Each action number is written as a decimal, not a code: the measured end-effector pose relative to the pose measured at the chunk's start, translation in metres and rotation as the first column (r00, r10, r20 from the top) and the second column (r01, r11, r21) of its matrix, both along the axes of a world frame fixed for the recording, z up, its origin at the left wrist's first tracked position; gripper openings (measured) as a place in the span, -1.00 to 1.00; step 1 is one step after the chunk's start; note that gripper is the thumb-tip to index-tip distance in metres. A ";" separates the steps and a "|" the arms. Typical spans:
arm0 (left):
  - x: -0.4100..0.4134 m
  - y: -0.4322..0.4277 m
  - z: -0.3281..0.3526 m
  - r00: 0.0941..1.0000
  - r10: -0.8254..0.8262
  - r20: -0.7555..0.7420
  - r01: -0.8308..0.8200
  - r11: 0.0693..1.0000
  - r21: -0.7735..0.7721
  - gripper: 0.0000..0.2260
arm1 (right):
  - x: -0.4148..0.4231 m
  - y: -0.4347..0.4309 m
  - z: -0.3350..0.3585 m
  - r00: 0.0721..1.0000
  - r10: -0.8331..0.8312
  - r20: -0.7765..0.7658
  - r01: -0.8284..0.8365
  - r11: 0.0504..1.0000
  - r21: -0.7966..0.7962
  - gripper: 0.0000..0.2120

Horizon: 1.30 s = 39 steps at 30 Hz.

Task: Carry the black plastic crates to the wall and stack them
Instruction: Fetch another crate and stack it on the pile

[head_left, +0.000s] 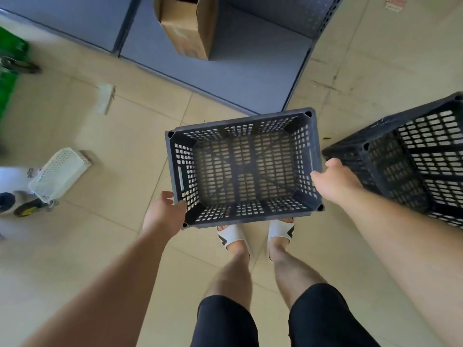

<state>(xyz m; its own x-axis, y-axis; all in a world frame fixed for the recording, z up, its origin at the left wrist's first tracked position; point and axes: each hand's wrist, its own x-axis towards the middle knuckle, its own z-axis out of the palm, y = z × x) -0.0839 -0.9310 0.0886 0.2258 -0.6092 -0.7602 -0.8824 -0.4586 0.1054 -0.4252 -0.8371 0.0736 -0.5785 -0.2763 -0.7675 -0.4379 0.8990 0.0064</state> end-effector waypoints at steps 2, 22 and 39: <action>0.003 -0.002 -0.032 1.000 -0.010 -0.003 0.010 1.000 0.007 -0.57 | -0.005 0.000 -0.032 0.999 -0.018 -0.028 0.018 1.000 0.001 -0.47; 0.018 -0.054 -0.210 0.921 0.374 -0.107 -0.382 0.922 -0.070 -0.80 | -0.045 -0.010 -0.217 0.938 -0.333 -0.095 0.304 0.923 -0.234 -0.76; 0.032 -0.019 -0.009 0.891 0.411 -0.195 -0.435 0.895 -0.100 -0.78 | -0.048 0.015 -0.004 0.970 -0.228 -0.079 0.204 0.949 -0.240 -0.79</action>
